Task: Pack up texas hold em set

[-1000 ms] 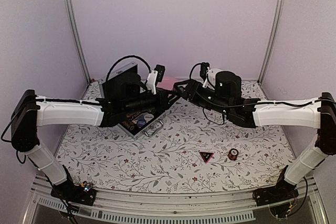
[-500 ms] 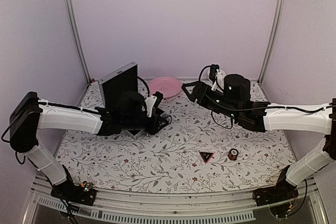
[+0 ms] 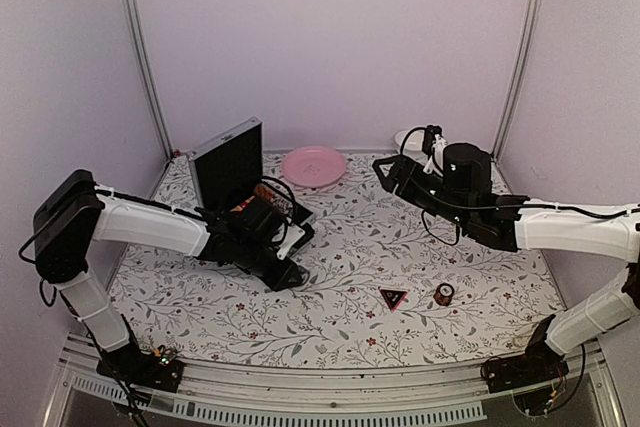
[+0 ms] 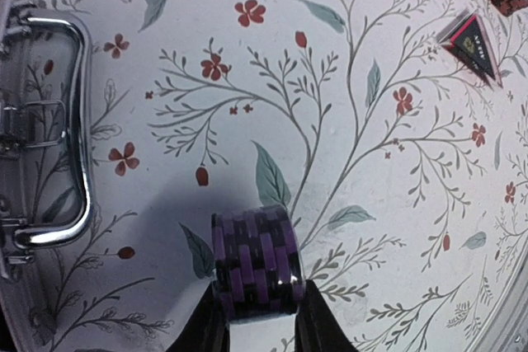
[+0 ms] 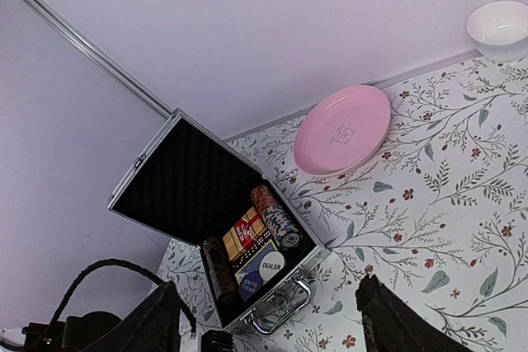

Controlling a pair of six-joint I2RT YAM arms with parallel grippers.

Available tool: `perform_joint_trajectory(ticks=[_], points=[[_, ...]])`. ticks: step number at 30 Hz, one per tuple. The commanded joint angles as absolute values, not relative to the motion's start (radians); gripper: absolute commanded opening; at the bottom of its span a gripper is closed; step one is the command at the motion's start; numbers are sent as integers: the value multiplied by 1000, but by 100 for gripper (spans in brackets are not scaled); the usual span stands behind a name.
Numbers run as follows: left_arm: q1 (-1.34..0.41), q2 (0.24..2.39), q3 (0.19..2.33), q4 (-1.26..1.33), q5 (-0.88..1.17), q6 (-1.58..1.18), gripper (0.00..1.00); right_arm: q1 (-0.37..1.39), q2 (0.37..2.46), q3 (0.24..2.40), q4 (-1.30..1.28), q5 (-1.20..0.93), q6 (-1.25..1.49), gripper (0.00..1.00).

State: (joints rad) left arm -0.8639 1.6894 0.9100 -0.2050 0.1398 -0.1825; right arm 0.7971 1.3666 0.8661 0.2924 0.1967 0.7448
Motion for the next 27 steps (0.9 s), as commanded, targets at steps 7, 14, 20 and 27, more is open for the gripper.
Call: perform_joint_trajectory(ticks=[7,14,20,27], points=[[-852,1769,983,-268,152,-148,13,791,1347,842,278,210,739,74],[-854,1765,995,-255,137,-155,48,787,1351,839,278,203,744,74],[-853,1759,1012,-230,127,-153,56,784,1358,837,278,196,753,74],[-854,1798,1045,-222,127,-144,53,782,1358,833,278,196,756,74]])
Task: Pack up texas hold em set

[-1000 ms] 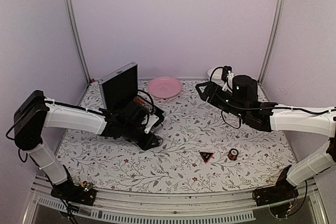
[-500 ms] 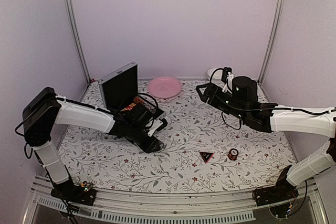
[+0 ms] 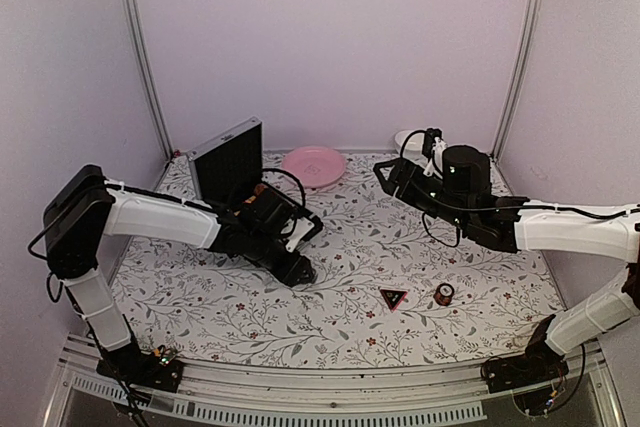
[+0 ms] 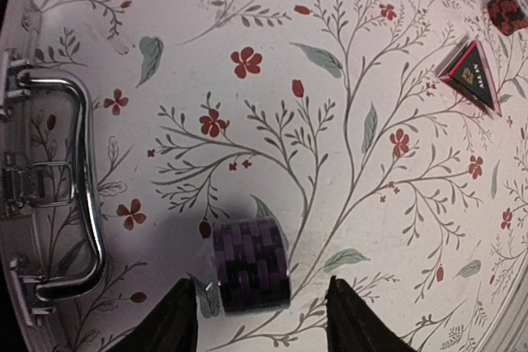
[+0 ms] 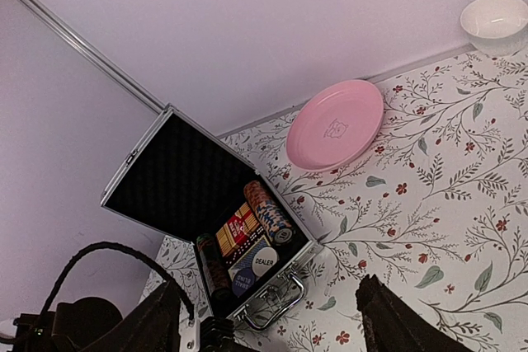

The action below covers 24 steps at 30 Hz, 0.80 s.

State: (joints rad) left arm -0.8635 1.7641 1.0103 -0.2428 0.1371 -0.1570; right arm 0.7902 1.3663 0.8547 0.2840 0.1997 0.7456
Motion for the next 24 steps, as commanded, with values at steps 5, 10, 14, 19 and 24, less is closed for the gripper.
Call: perform_joint_trajectory(ticks=[5,10,14,19,24], points=[[-857,1816,1058,-218,105,-134,51,780,1354,825,277,197,757,74],[-859,1830,1065,-207,75,-127,44,780,1348,819,278,199,763,74],[-862,1835,1065,-196,61,-124,38,779,1345,815,278,198,765,74],[-864,1840,1066,-189,71,-126,21,779,1339,809,278,203,768,74],[-858,1752,1051,-189,28,-121,10,778,1334,806,278,208,767,74]])
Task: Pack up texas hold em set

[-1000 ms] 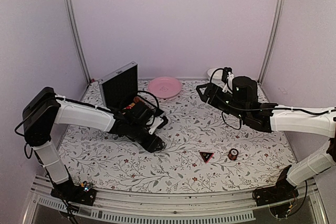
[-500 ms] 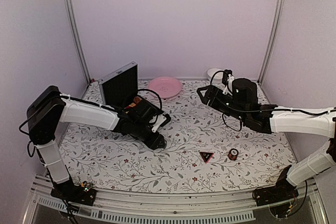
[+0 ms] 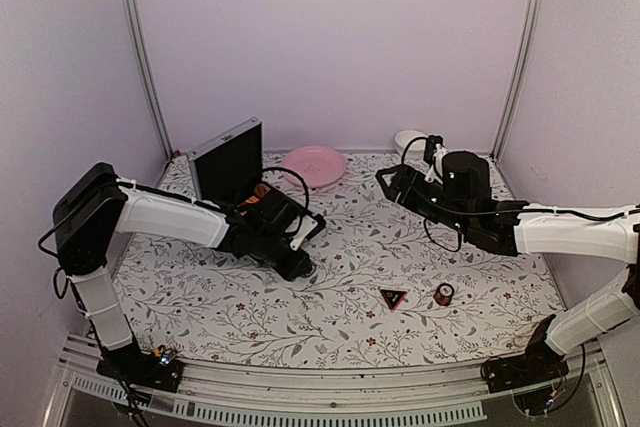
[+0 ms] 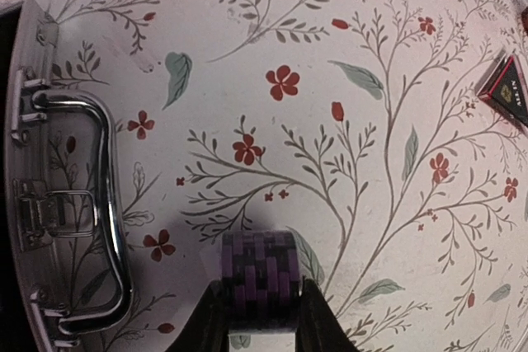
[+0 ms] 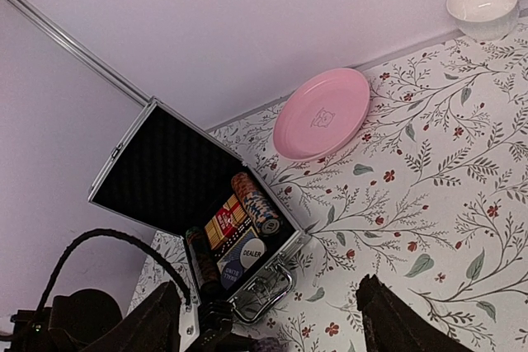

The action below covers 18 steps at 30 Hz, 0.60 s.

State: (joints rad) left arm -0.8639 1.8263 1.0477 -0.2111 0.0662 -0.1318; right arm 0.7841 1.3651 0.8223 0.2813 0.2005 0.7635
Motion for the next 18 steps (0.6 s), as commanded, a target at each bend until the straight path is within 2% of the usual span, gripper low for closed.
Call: perform_joint_trajectory(ticks=[1,8,18], points=[[-853,1724,1051,-201,18,-115,10,778,1333,806,278,207,767,74],[-714,1580,1052,-380,37,-54,9,774,1327,798,278,215,767,74],[-635,1580,1025,-459,-3,14,9,770,1323,795,278,211,769,74]])
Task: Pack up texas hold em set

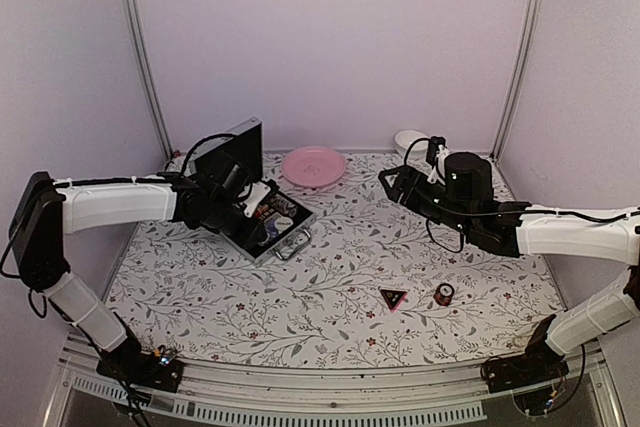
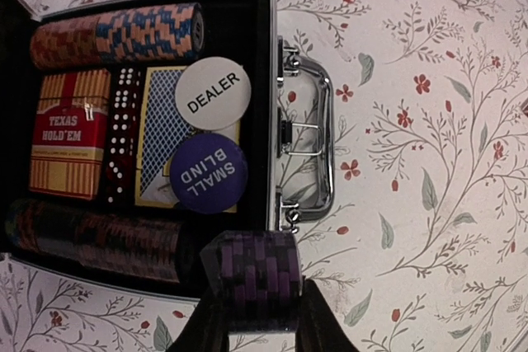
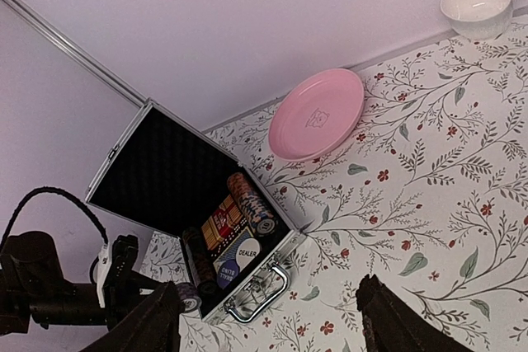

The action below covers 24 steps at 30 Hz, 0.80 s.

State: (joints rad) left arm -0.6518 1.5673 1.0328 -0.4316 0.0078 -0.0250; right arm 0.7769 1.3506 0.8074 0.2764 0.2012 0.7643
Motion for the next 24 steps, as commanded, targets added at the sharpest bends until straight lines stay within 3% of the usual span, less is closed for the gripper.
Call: perform_joint_trajectory(ticks=[1,24], points=[[-631,1588,1027,-460,1,11,9,770,1321,794,278,210,769,74],[-628,1676,1032,-465,-124,11,8,760,1326,791,279,204,766,74]])
